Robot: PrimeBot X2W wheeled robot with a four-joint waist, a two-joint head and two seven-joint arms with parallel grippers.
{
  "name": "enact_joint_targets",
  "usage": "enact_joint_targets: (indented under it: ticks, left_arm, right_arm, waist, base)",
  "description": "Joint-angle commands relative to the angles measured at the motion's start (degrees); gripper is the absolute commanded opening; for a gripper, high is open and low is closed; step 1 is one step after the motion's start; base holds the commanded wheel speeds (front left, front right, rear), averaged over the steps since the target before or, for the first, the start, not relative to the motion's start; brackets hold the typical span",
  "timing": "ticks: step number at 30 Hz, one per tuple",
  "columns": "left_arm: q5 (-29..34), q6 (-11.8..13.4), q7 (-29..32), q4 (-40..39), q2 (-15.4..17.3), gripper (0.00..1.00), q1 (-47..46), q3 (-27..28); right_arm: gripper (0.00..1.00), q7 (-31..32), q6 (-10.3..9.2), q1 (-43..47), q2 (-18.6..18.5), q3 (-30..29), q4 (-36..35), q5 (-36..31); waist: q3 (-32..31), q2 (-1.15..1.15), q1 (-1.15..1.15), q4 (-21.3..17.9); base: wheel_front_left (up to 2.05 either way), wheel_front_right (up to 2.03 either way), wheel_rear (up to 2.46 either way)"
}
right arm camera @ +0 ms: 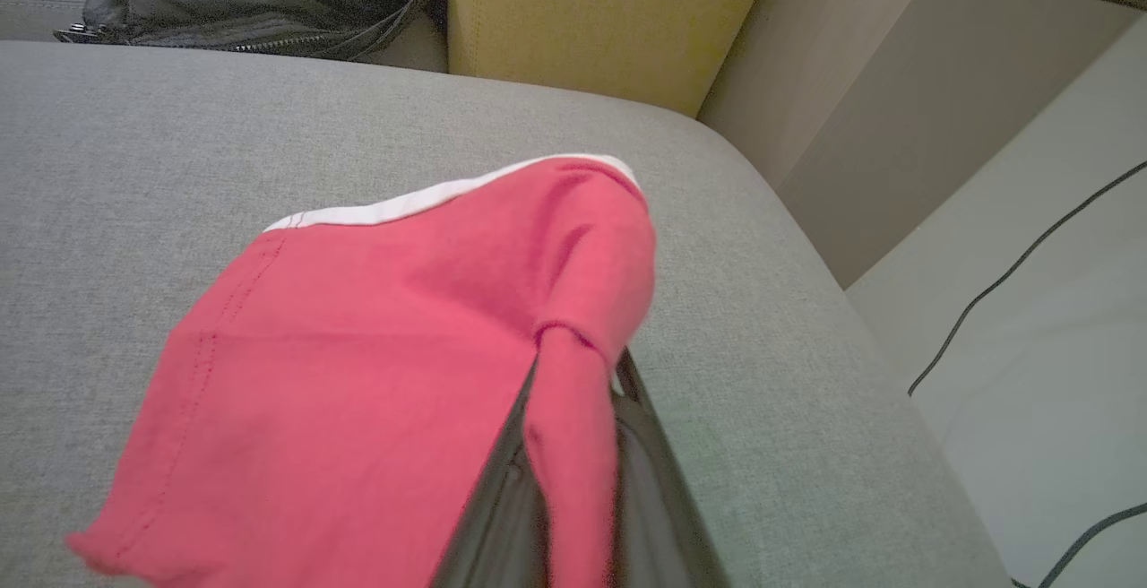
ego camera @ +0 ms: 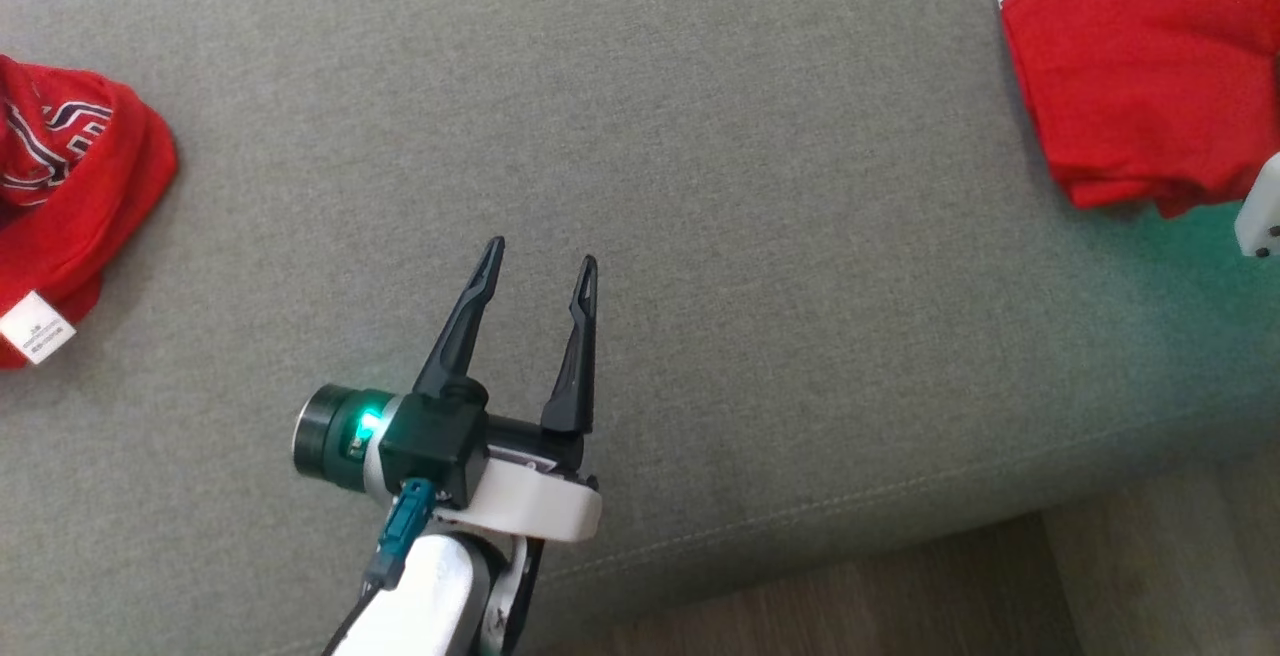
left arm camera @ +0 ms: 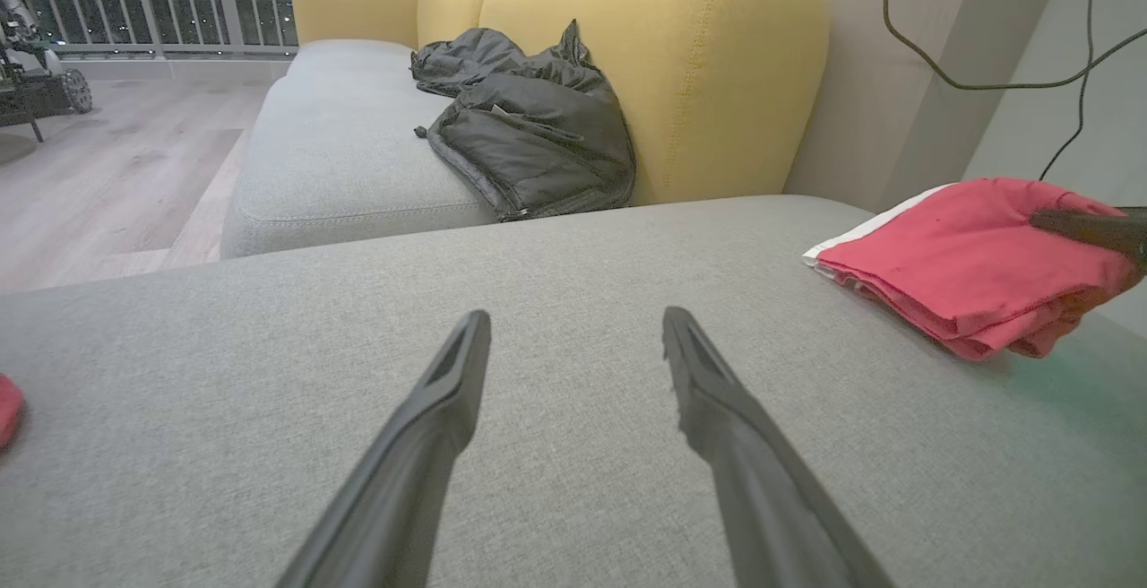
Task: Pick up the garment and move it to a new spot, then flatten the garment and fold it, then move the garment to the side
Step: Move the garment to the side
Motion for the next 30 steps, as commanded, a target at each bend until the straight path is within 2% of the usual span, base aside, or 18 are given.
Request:
enact_joint_targets:
  ticks: [1,10,11,12,13,14,15,19,21,25,26,27,30]
  left_arm:
    - [0.3,-0.47,-0.29,-2.14,0.09,1.0,-1.48,1.7]
    - [0.35,-0.94,-0.29,-2.17,0.09,1.0,-1.05,1.86]
    - [0.33,-0.97,-0.29,-2.16,0.09,1.0,-0.94,1.86]
    - [0.32,-0.99,-0.29,-2.15,0.09,1.0,-0.85,1.83]
    - [0.28,-1.02,-0.29,-2.12,0.09,1.0,-0.77,1.77]
    - [0.23,-1.07,-0.29,-2.09,0.09,1.0,-0.71,1.7]
    - [0.18,-1.11,-0.29,-2.06,0.09,1.0,-0.67,1.63]
    - [0.05,-0.89,-0.29,-2.24,0.09,1.0,-0.46,1.68]
    - [-0.04,-0.75,-0.29,-2.32,0.09,1.0,-0.29,1.79]
    - [-0.6,-0.14,-0.29,-2.32,0.09,1.0,0.31,2.02]
    - [-0.86,0.12,-0.29,-2.32,0.09,1.0,0.55,2.12]
    - [-0.86,0.12,-0.29,-2.32,0.09,1.0,0.55,2.12]
    - [-1.6,1.09,-0.29,-2.42,0.09,1.0,1.3,2.64]
  right_arm:
    - [0.0,-0.97,-0.02,-1.46,-0.87,0.39,-0.98,-1.25]
    - [0.0,-3.26,-0.02,-2.44,-0.47,-1.46,0.71,-5.29]
    - [0.17,-3.43,-0.02,-2.53,-0.38,-1.79,0.89,-5.94]
    - [0.39,-3.54,-0.02,-2.62,-0.2,-2.17,1.07,-6.49]
    - [0.5,-3.61,-0.02,-2.69,-0.02,-2.58,1.27,-7.01]
    - [0.71,-3.69,-0.02,-2.74,0.07,-3.06,1.48,-7.6]
    - [1.0,-4.0,-0.02,-2.74,0.08,-3.76,1.48,-8.32]
    - [1.0,-5.89,-0.02,-2.36,0.55,-7.21,-1.31,-12.81]
    - [1.0,-6.47,-0.02,-1.59,2.0,-9.37,-4.62,-15.58]
    - [1.0,-6.81,-0.02,1.54,9.45,-11.88,-11.41,-16.67]
    - [1.0,-6.83,-0.02,2.61,11.56,-11.6,-12.96,-16.09]
    - [1.0,-6.83,-0.02,2.61,11.56,-11.6,-12.96,-16.09]
    - [1.0,-6.85,-0.02,6.3,16.88,-9.02,-17.2,-13.03]
  waist:
    - [0.06,0.0,0.0,-0.01]
    - [-0.36,0.0,0.0,0.23]
    - [-0.49,0.0,0.0,0.22]
    - [-0.63,0.0,0.0,0.2]
    - [-0.77,0.0,0.0,0.21]
    - [-0.94,0.0,0.0,0.23]
    - [-1.12,0.0,0.0,0.29]
    - [-1.92,0.0,0.0,0.64]
    - [-2.45,0.0,0.0,0.87]
    - [-4.44,0.0,0.0,1.8]
    - [-5.1,0.0,0.0,2.17]
    - [-5.1,0.0,0.0,2.17]
    - [-7.04,0.0,0.0,3.65]
  base:
    - [0.0,0.0,0.0]
    - [0.0,0.0,0.0]
    - [0.0,0.0,0.0]
    - [0.0,0.0,0.0]
    - [0.0,0.0,0.0]
    - [0.0,0.0,0.0]
    - [0.0,0.0,0.0]
    - [0.0,0.0,0.0]
    - [0.0,0.0,0.0]
    - [0.0,0.0,0.0]
    - [0.0,0.0,0.0]
    - [0.0,0.0,0.0]
    - [0.0,0.0,0.0]
